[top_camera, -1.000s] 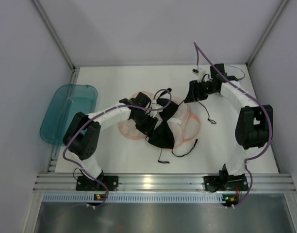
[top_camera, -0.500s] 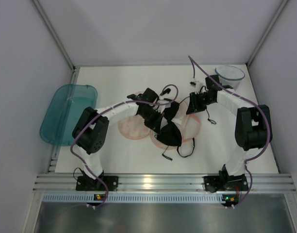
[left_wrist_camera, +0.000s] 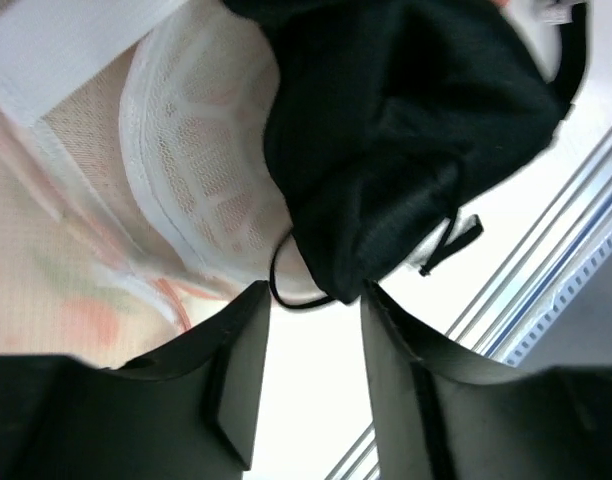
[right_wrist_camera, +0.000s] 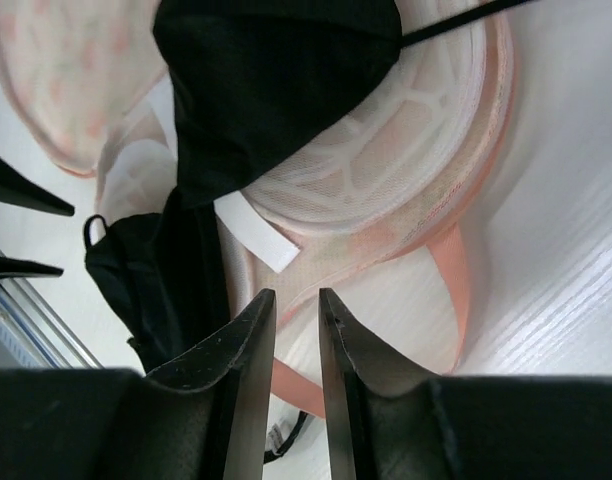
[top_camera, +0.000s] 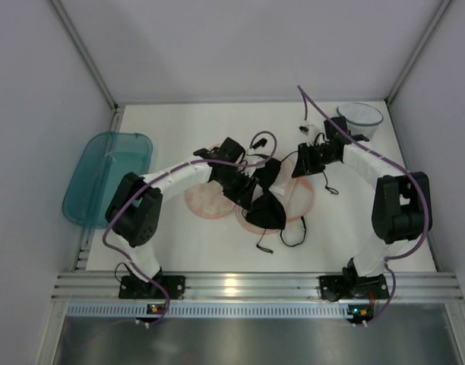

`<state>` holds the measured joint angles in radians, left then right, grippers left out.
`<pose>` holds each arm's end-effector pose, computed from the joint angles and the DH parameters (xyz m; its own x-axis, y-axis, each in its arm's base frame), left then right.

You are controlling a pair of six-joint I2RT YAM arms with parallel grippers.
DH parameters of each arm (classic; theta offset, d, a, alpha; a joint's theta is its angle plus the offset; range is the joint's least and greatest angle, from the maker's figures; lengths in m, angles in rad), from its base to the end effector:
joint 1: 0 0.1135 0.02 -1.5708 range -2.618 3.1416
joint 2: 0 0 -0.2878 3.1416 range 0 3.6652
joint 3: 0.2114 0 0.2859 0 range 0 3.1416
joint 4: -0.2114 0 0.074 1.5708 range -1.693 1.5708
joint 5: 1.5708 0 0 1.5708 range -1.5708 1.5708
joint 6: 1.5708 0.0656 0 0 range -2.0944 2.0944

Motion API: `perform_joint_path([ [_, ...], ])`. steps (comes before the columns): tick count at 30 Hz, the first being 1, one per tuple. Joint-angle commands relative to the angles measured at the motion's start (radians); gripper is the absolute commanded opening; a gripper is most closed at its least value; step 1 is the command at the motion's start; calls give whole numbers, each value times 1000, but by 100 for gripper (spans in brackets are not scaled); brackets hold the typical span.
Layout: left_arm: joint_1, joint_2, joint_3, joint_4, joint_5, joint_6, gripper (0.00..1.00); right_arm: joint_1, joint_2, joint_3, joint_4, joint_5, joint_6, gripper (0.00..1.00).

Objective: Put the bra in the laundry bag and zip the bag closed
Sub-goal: Place the bra in the laundry bag, then adjust the bra in the laundry bag.

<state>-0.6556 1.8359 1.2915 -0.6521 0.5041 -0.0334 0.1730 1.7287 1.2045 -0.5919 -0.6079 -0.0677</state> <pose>0.3086 -0.2773 0.1755 -0.7599 0.5475 -0.3504 0.6488 0.6050 -0.4615 0.3811 0.1046 0.1949 -0.8567 -0.2061 -0.4729 -0.4474 0.7532 0.4822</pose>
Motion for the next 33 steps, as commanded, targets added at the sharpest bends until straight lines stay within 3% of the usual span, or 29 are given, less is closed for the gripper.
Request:
perform_joint_path([
  [1, 11, -164, 9, 31, 7, 56, 49, 13, -95, 58, 53, -27, -14, 25],
  [8, 128, -162, 109, 81, -35, -86, 49, 60, -34, 220, 29, 86, -14, 32],
  [12, 281, -201, 68, 184, -15, -239, 49, 187, -1, 340, 12, 319, -8, 35],
  [17, 369, -273, 11, 215, -142, -227, 52, 325, 124, 476, -34, 506, 11, 41],
  [21, 424, -293, -52, 220, -150, -258, 54, 449, 253, 639, -95, 678, 9, 42],
  [27, 554, -325, -158, 298, -76, -350, 54, 533, 422, 777, -132, 789, 11, 39],
  [33, 585, -362, -218, 336, -24, -349, 55, 543, 512, 830, -144, 792, 6, 36],
])
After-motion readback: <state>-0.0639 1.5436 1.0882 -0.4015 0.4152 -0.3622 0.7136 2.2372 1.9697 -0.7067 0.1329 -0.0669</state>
